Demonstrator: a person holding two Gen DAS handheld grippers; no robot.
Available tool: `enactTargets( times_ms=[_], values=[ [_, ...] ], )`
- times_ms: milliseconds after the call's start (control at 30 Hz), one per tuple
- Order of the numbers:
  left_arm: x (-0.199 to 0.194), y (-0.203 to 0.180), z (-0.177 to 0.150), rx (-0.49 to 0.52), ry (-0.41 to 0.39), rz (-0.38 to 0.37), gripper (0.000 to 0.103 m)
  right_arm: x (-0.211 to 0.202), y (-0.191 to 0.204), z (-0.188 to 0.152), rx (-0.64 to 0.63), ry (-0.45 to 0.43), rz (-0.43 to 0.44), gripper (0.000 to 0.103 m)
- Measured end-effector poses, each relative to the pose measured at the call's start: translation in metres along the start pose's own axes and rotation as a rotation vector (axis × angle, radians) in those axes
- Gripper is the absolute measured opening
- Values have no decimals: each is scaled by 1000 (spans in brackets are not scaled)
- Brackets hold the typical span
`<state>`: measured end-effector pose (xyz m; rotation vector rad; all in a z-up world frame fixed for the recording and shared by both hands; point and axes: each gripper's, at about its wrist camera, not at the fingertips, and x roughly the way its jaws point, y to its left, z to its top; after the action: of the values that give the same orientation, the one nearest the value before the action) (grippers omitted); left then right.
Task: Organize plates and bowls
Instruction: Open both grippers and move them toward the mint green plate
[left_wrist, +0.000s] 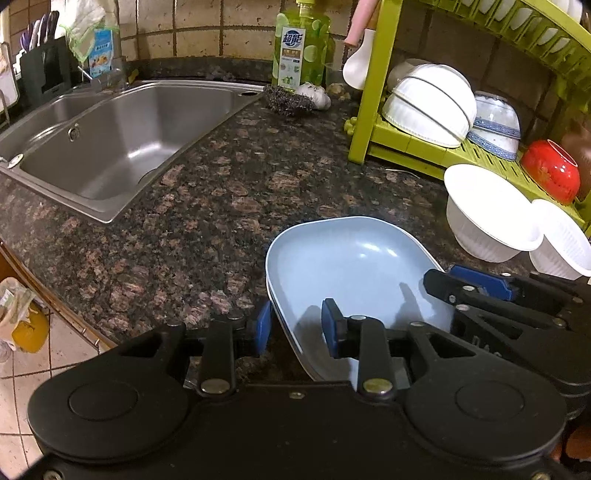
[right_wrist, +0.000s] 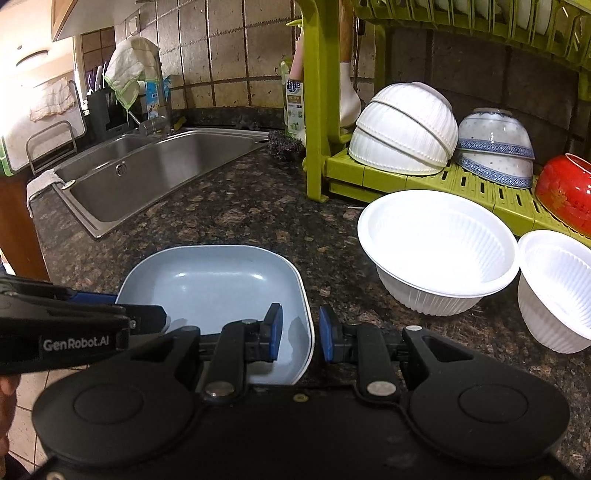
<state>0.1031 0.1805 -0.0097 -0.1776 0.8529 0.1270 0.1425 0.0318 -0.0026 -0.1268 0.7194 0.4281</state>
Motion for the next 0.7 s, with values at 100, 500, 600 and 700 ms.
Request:
enactTargets(
  times_ms=[100,500,600,700],
  values=[
    [8,-1,0,-1,15,20,40,-2,0,0,3,-5,1,24],
    [-4,-1,4,-48,-38,31,40,-28,-5,-2,26,-51,16,24],
    [-14,0,6,-74,-82,43,40,-41,-7,-4,27,-73,21,24],
    [-22,-3,6,-90,-117,53,40,-58,-11,-6,29,-100,24,24]
  ],
)
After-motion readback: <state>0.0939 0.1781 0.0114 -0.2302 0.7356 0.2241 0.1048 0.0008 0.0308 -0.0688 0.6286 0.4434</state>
